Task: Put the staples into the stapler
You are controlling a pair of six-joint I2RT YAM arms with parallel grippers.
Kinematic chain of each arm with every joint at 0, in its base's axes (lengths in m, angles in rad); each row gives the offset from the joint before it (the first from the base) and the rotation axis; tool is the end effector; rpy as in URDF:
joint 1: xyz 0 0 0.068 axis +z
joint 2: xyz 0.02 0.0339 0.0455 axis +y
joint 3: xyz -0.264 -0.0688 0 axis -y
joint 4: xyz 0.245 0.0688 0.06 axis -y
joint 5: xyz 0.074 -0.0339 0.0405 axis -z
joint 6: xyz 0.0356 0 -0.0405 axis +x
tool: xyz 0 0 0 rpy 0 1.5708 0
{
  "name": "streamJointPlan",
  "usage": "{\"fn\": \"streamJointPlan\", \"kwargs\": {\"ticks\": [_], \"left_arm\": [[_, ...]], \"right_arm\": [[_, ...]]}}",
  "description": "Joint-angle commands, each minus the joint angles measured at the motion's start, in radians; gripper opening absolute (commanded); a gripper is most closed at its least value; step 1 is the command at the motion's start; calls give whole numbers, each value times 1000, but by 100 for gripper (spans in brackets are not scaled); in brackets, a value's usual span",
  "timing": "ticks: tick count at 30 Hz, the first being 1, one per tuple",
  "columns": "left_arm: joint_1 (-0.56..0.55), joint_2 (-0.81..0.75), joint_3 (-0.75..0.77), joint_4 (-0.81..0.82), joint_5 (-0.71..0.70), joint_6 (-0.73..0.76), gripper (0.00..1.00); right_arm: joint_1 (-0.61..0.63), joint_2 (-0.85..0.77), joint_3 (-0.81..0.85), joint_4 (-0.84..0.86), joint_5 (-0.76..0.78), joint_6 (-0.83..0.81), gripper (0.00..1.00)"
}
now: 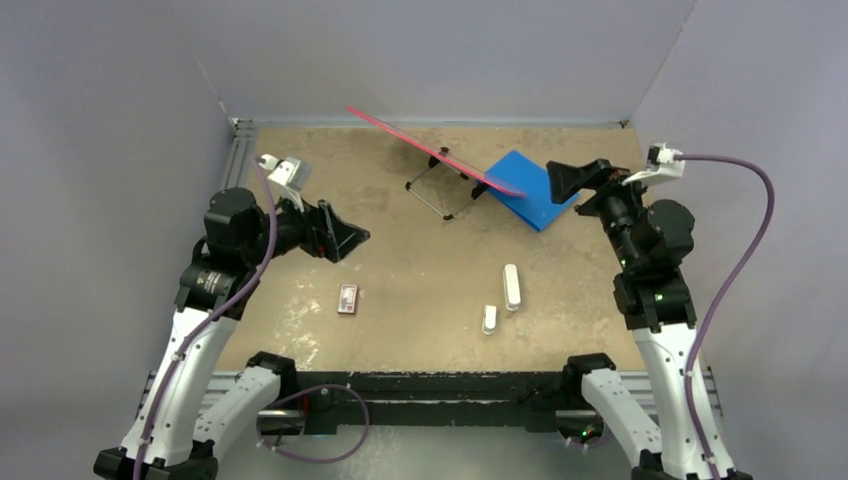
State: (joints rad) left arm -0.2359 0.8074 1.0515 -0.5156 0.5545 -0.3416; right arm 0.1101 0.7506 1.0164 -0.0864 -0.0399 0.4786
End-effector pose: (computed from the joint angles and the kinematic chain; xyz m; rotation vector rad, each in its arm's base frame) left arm 0.1523 -0.0559 0.3937 0.3026 1.8743 -0.9077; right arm 0.1543 0.0185 0.4354 0.2253 1.3929 0.5171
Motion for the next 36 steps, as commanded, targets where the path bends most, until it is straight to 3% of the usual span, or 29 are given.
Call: {"fn": "streamJointPlan", "kwargs": {"ticks": [1, 5, 8, 12, 20, 26, 31, 33, 36], "left_arm": [[9, -23, -71, 26, 143, -59, 87], [8, -4, -125, -10, 73, -144, 88], [9, 15, -167, -80, -74, -271, 88], [9, 14, -278, -83, -179, -358, 88], [9, 44, -410, -41, -455, -487, 88], [10, 149, -449, 100, -515, -566, 88], [9, 312, -427, 193, -510, -540, 87], [9, 356, -424, 211, -520, -516, 83], [7, 391, -432, 248, -490, -488, 77]], "right_arm": [[-3, -50, -63, 190, -268, -36, 99], [-3, -17, -43, 205, -404, -57, 98], [-2, 17, -29, 256, -536, -19, 94], [38, 85, 4, 291, -582, 13, 89], [450, 259, 145, 270, -280, -34, 87], [689, 433, 264, 241, -115, -65, 84], [871, 542, 320, 195, 64, -133, 83], [915, 577, 309, 189, 93, -140, 78], [985, 622, 263, 181, 163, -147, 62]]}}
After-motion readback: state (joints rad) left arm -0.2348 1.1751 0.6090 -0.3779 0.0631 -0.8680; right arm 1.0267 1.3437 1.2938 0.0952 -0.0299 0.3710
